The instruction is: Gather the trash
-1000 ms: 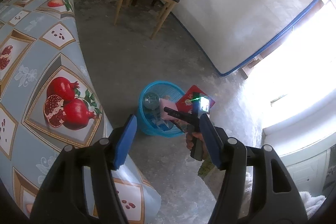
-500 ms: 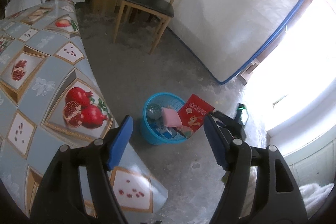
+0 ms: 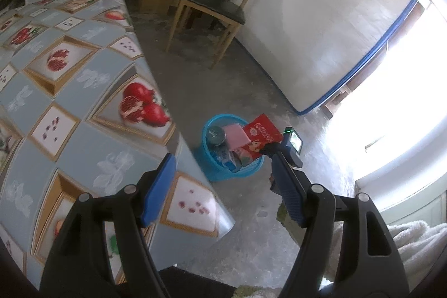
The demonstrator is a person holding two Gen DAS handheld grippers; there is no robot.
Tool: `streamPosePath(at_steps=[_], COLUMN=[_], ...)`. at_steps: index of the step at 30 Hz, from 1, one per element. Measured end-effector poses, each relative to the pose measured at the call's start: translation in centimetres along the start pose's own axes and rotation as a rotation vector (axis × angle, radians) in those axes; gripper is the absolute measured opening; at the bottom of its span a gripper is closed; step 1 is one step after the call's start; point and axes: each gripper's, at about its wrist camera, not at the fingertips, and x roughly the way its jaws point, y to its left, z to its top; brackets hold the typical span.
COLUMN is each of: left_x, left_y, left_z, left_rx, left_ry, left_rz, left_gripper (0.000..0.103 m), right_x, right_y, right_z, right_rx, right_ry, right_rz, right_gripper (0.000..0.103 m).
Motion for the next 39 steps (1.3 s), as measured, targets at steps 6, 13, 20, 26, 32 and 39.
streamPosePath(at_steps=[6,13,20,26,32,39], left_x=[-1.0,-2.9,-4.2,-5.1,-6.2,-8.2], left_y=[0.5,-1.4,-3.0,-3.5,-3.7,-3.0], left_z=[-1.2,-3.0,-5.6,-8.1,-10.6,-11.2], left_rx=[-0.004,0.058,0.018,-0.006,-0.001,-0.029], left_ry=[-0.011,-0.098,-0.191,-0.212,-0.231,-0.273], left_rz=[0.006,0.058,0.147,0.264,0.446,0.525], left_gripper=[0.069,0.081,0.093,0.094,0.094,0.094], right_x=[-3.7,-13.0,-25.2,-32.6,-36.1,-37.6], right_y=[-2.3,-2.6,3.4,7.3,10.3,13.1], right_z=[-1.3,-6.9,-16.6,-24.5,-29.8,-33.3], right_rx=[0.004,-0.094,-0.382,-0.541,-0.621,-0.753], right_ry=[-0.043,-0.156,-0.347,-0.542,-0.613,-0.645], right_rz=[0.044,0.146,0.226,0.219,0.176,0.160], right_gripper=[0.041,0.048,0.079,0.096,0.097,0.097])
